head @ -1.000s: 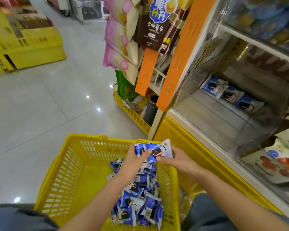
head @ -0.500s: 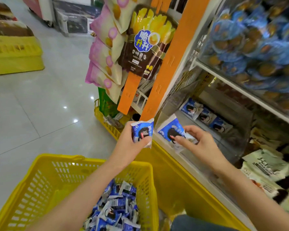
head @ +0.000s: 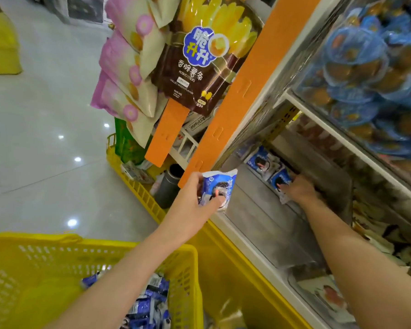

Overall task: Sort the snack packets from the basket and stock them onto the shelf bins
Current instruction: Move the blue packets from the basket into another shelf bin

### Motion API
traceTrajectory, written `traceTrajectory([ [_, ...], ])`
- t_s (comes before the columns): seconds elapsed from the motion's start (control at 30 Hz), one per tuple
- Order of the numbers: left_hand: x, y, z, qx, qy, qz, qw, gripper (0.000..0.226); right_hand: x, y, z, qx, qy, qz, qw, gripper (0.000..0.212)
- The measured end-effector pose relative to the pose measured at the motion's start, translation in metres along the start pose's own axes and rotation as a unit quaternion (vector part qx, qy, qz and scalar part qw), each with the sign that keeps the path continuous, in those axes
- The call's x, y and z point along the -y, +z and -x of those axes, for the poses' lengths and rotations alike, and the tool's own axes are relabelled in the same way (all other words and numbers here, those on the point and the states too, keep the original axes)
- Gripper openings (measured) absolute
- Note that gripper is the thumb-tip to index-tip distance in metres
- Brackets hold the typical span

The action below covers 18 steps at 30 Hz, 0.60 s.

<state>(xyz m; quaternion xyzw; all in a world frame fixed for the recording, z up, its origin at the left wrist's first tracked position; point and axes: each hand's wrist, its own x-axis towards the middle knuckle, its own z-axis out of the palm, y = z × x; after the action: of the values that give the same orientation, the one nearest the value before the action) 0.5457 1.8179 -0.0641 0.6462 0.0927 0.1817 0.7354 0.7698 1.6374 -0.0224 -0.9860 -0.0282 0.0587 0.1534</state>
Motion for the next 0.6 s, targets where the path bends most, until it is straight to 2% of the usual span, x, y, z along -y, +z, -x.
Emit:
traceTrajectory([
  [0.1,0.006,-0.002,-0.007,0.009,-0.008,0.019,1.000,0.032,-0.001,0.010,-0.016,-0.004,0.009,0.020,1.000,0.054],
  [0.27,0.014,-0.003,-0.023,0.025,-0.032,0.049,0.998,0.045,0.000,0.016,-0.031,-0.036,-0.004,0.067,0.997,0.040],
  [0.4,0.018,-0.002,-0.030,0.042,-0.035,0.061,0.997,0.051,-0.006,0.015,-0.042,-0.051,0.002,0.098,0.994,0.039],
  [0.53,0.019,0.002,-0.027,0.044,-0.032,0.063,0.997,0.045,-0.007,0.014,-0.045,-0.063,0.022,0.074,0.995,0.045],
  [0.6,0.018,0.001,-0.024,0.038,-0.031,0.055,0.997,0.044,-0.001,0.012,-0.041,-0.056,0.045,0.025,0.997,0.049],
])
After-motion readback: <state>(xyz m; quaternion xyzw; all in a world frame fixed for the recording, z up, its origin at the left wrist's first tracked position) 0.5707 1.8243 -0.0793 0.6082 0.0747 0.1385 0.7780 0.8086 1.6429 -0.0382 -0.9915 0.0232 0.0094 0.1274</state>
